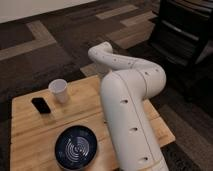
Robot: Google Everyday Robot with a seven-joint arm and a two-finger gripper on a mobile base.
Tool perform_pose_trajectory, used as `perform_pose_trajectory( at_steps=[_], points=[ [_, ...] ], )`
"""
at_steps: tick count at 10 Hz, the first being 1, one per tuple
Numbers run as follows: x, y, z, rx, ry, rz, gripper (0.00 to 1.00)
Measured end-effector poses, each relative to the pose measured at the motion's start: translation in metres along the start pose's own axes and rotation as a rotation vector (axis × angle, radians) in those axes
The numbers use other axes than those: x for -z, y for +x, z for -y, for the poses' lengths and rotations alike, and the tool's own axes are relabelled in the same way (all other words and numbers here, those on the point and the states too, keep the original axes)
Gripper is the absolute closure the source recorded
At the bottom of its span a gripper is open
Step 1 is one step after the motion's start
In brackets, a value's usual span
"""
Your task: Drag the pepper across the table
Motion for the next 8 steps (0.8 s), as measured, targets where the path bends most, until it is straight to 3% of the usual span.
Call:
perform_pose_trajectory(
  at_steps=[3, 5, 7, 8],
  points=[
    [-0.021, 0.015, 0.088, -0.237, 0.053, -0.067, 0.94],
    [-0.041, 0.035, 0.133, -0.395, 0.038, -0.141, 0.94],
    [-0.05, 0.055, 0.184, -0.526, 0.053, -0.167, 0.94],
    [-0.043, 0.062, 0.212, -0.6, 0.059, -0.155, 0.94]
  ],
)
